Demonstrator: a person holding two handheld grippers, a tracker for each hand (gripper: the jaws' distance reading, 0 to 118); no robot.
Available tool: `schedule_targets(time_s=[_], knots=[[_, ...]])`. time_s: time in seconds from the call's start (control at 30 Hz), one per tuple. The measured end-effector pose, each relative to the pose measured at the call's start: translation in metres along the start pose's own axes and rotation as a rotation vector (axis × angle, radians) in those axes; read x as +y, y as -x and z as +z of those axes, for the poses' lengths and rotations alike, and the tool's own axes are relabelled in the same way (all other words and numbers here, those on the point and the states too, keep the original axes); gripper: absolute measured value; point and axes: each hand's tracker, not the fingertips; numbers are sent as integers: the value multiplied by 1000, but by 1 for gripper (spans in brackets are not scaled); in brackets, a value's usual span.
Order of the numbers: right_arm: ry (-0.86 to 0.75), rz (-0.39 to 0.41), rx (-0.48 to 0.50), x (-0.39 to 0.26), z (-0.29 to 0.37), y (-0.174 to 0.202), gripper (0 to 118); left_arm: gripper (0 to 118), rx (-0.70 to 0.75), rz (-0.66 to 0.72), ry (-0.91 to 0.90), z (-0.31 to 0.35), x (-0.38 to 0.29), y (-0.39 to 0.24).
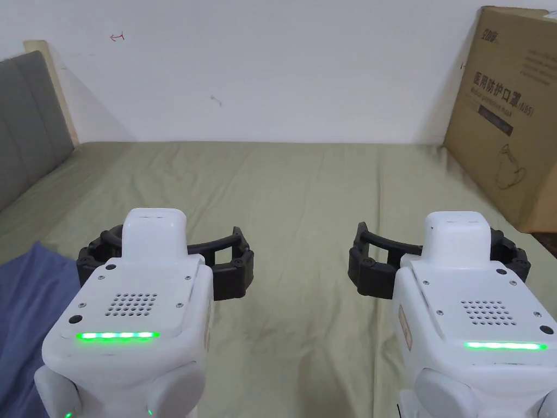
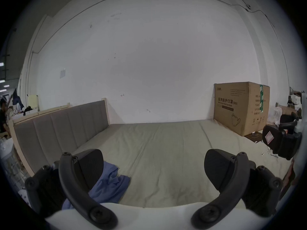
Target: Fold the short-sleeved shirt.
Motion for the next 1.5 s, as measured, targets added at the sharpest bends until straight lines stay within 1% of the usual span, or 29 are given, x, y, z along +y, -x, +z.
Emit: schedule_targets(time_s=[0.03,0.1,0.27,0.53,0.63,0.77,0.83,0.93,1.0,1.07,1.13,1.17,1.2,1.23,1.27,1.3,1.33,1.37,1.4,1.5], knots=[[-13,-18,-1,0,2,-1,118,118,3,5,2,0,0,1],[-18,-30,-14,0,3,-2,118,118,5,18,3,0,1,3],[-14,-16,-49,-1,2,-1,118,118,1,19,10,0,1,5],[-25,-8,-42,-3,4,-1,118,118,3,30,11,-1,1,6],[-26,-27,-28,-5,5,-3,118,118,7,19,13,-1,1,5],[-4,-49,-37,-6,2,-7,118,118,-3,20,16,-2,0,5],[-1,-40,-48,-7,2,-7,118,118,-3,23,15,-3,-1,5],[-1,3,-67,-8,2,-4,118,118,1,11,19,-4,-1,5],[2,11,-70,-8,2,-4,118,118,1,5,22,-4,0,4],[9,-9,-61,-8,3,-4,117,110,-5,6,18,-3,0,4],[24,-38,-41,-7,3,-6,115,96,-13,11,23,-3,0,4],[28,-46,-28,-7,3,-6,108,91,-19,15,33,-4,0,4],[23,-45,-21,-7,4,-6,76,78,-26,18,37,-4,-1,5],[17,-35,-35,-8,4,-4,30,60,-34,23,37,-4,-1,6],[10,10,-128,-8,2,0,0,35,-37,34,26,-2,-1,6],[-7,18,-182,-11,4,0,1,6,-26,38,15,-1,-1,6],[-7,12,-101,-11,4,-2,1,4,4,28,4,-1,-1,5],[16,-5,-75,-9,3,-5,1,3,2,17,-8,1,0,4],[31,-20,-69,-9,1,-7,0,1,-6,5,-18,1,0,5],[25,-20,-75,-10,1,-6,0,0,-5,25,5,-3,2,9]])
